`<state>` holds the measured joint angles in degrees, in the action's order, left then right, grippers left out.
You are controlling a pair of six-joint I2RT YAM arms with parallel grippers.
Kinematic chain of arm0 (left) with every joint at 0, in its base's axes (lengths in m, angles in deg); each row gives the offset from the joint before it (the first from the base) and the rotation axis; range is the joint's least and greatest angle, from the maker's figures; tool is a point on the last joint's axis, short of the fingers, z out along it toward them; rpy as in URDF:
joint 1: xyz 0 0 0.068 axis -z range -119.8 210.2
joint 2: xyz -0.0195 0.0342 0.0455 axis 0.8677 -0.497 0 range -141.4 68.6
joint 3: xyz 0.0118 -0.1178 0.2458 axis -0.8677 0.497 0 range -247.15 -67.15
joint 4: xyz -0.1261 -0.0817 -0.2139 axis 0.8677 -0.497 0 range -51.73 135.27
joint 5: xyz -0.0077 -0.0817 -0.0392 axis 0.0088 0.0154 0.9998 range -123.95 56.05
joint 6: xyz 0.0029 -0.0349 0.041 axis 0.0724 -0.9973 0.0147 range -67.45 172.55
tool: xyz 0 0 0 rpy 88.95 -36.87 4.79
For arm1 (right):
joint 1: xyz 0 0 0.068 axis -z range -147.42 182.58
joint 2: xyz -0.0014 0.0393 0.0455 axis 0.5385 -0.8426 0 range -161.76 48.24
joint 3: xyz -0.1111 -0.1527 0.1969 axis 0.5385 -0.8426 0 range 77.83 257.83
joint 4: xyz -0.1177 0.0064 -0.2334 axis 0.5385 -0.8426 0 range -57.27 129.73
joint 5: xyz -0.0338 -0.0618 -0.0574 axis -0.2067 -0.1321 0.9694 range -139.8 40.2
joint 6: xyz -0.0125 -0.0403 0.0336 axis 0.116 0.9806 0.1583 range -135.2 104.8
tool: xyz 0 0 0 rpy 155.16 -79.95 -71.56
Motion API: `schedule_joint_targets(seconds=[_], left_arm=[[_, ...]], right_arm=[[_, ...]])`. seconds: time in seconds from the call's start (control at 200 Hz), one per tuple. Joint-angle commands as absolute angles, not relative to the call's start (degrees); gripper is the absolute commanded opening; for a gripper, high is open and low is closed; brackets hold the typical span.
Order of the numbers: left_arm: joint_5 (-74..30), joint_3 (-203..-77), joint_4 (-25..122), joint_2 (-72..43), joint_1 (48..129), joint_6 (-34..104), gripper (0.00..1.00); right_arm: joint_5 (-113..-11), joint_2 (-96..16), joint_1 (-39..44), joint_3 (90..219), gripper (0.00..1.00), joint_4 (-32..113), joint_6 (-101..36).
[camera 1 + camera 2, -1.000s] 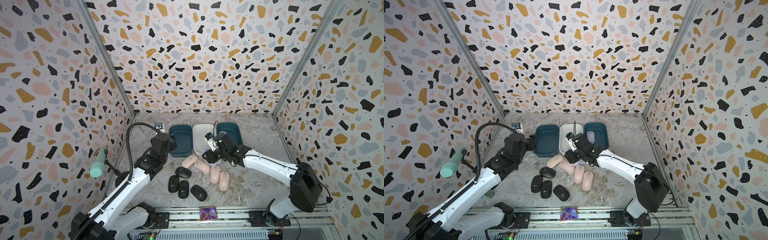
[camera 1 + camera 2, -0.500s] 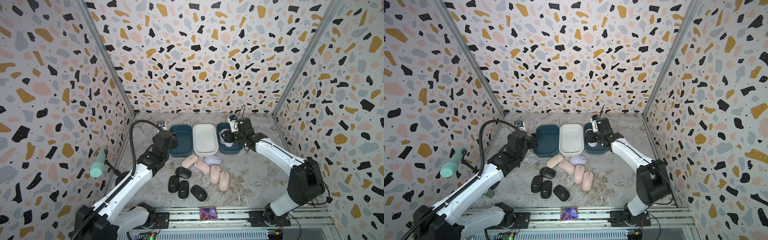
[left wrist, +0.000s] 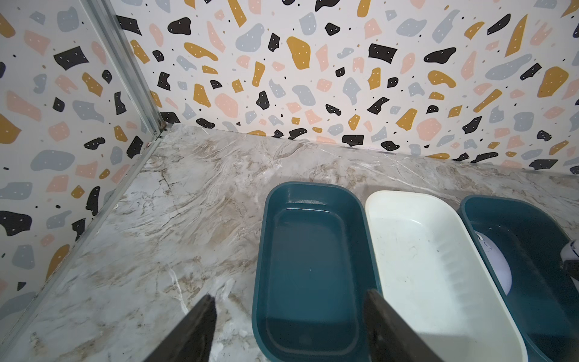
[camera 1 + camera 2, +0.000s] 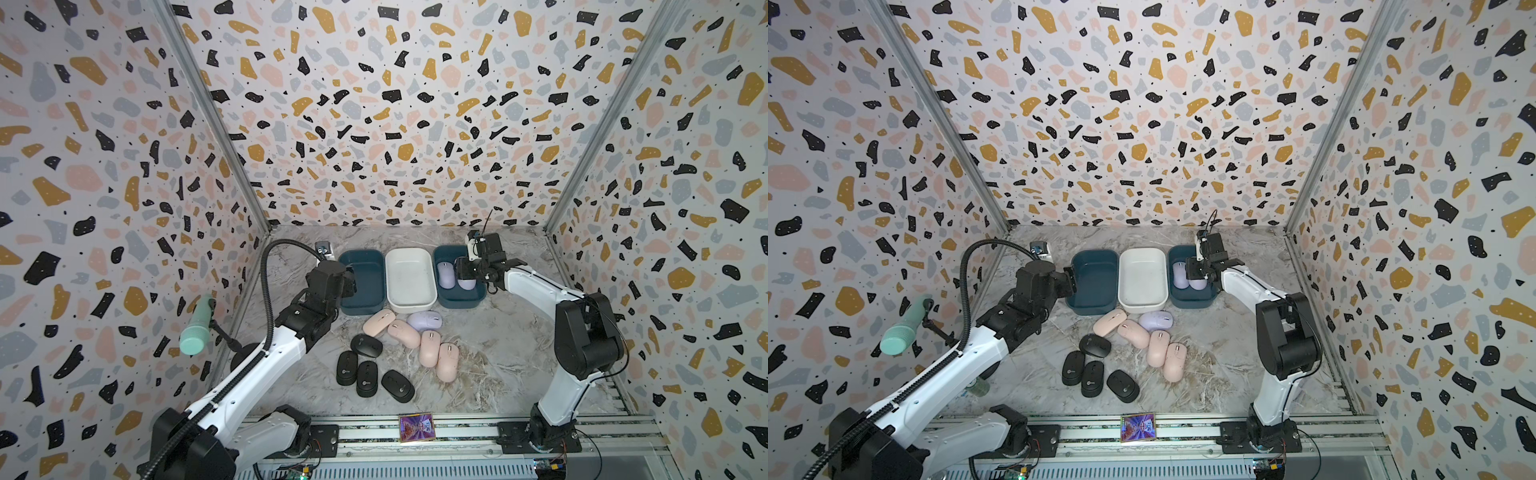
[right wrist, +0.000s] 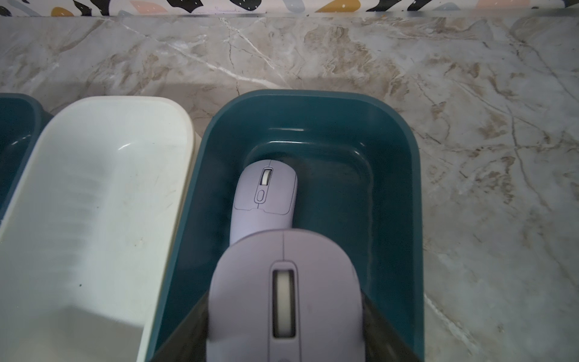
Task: Place the mice by color into the storage box
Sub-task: Place the mouse in the storage box.
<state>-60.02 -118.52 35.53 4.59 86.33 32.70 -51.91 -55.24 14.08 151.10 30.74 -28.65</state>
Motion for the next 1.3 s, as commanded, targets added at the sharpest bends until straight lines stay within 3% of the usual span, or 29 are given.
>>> schedule_joint_targets(seconds=[0.0,0.881,1.292], left_arm=[[-60.6,-119.7,38.6,4.5,86.7,33.9,0.73],[-61.0,-120.0,37.5,4.6,86.7,33.3,0.73],[-60.7,-120.0,37.8,3.6,86.7,33.5,0.73]], right_arm=[[-50.0,-56.2,14.3,154.0,0.57,32.3,-29.0],[-49.3,-69.3,14.6,161.5,0.59,32.0,-29.9],[-48.6,-69.4,14.9,161.5,0.75,31.9,-28.8]])
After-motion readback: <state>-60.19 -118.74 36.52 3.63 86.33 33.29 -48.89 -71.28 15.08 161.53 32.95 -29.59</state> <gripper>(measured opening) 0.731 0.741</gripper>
